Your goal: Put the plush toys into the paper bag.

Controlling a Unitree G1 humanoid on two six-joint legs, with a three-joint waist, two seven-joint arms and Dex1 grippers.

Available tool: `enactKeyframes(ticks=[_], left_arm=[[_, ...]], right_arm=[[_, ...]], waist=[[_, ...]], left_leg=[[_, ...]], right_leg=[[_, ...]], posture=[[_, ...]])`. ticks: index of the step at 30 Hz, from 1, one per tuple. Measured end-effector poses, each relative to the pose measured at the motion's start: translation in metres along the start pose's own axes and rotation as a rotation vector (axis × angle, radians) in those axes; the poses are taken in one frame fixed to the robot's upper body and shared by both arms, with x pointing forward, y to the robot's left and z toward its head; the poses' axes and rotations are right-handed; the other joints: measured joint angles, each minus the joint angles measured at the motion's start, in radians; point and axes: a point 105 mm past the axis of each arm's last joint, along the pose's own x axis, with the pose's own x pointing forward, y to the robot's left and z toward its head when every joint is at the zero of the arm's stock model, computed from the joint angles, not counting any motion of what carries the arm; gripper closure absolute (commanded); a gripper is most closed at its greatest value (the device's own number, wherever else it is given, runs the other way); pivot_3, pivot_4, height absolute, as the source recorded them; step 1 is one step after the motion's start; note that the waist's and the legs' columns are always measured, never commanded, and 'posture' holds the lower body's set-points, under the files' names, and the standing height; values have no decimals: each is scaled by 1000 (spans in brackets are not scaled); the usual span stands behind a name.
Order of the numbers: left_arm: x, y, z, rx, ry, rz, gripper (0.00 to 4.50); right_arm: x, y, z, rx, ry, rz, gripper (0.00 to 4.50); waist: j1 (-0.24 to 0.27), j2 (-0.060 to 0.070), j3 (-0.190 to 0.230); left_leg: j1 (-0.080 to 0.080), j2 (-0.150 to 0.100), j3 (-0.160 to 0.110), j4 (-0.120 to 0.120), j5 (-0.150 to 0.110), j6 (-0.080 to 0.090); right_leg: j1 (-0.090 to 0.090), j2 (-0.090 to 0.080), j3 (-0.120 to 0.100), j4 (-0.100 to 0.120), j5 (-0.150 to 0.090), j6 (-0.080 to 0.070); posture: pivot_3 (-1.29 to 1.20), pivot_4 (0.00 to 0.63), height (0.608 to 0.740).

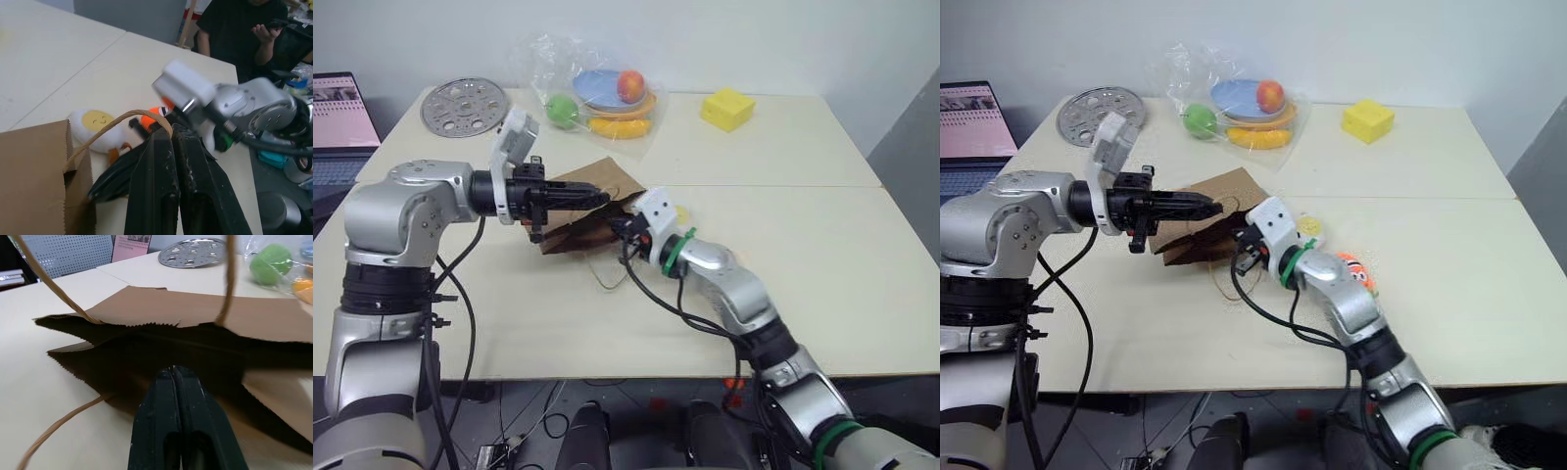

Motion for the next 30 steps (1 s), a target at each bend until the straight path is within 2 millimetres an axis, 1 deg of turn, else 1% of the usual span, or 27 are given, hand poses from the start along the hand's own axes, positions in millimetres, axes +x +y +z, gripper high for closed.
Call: enactKeyframes(ticks=[4, 7, 10, 12, 14, 15, 16, 19, 20, 25, 30], left_arm=[[-2, -3, 5, -11, -21, -1, 4500], [-9, -1, 13, -9, -71, 31, 4500], [-18, 7, 16, -10, -96, 94, 4500], [-24, 18, 20, 10, -126, 160, 4500], [-28, 27, 29, 38, -174, 214, 4500], [-29, 30, 37, 49, -205, 228, 4500], [-30, 32, 49, 60, -255, 236, 4500], [-36, 32, 79, 96, -367, 248, 4500], [-37, 32, 84, 100, -390, 250, 4500], [-41, 33, 89, 77, -451, 251, 4500], [-45, 31, 94, 68, -508, 248, 4500]], right_arm=[[11, 2, -8, 8, 12, -6, 4483], [21, -1, -23, 2, 55, -66, 4483], [22, -4, -46, -16, 142, -100, 4483], [19, -3, -55, -6, 168, -102, 4483], [16, -1, -63, 10, 188, -96, 4483], [14, 0, -65, 15, 189, -93, 4483], [14, 1, -65, 16, 188, -89, 4483], [12, 1, -65, 19, 190, -93, 4483], [12, 1, -65, 20, 191, -96, 4483], [10, -1, -66, 22, 194, -109, 4483], [4, -12, -67, 26, 205, -163, 4483]], waist=[[-1, 0, 0], [-7, 0, 0], [-7, 0, 0], [-5, 0, 0], [-3, 0, 0], [-2, 0, 0], [-2, 0, 0], [-5, 0, 0], [-5, 0, 0], [-10, 0, 0], [-9, 0, 0]], left_leg=[[0, 0, 0, 0, 0, 0], [1, 0, -1, 0, 0, 0], [1, 0, -1, 0, 0, 0], [1, 0, -1, 0, 0, 0], [1, 0, -1, 0, 0, 0], [1, 0, -1, 0, 0, 0], [1, 0, -1, 0, 0, 0], [1, 0, -1, 0, 0, 0], [1, 0, -1, 0, 0, 0], [1, 0, -1, 0, 0, 0], [1, 0, -1, 0, 0, 0]], right_leg=[[0, 0, 0, 0, 0, 0], [0, 0, 0, 1, 0, 0], [0, 0, 0, 1, 0, 0], [0, 0, -1, 1, 0, 0], [0, 0, -1, 1, 0, 0], [0, 0, -1, 1, 0, 0], [0, 0, -1, 1, 0, 0], [0, 0, -1, 1, 0, 0], [0, 0, -1, 1, 0, 0], [0, 0, -1, 1, 0, 0], [1, 0, -1, 1, 0, 0]], posture=[[0, 150, 740], [0, 150, 740], [0, 150, 740], [0, 150, 740], [0, 150, 740], [0, 150, 740], [0, 150, 740], [0, 150, 740], [0, 150, 740], [0, 150, 740], [0, 150, 740]])
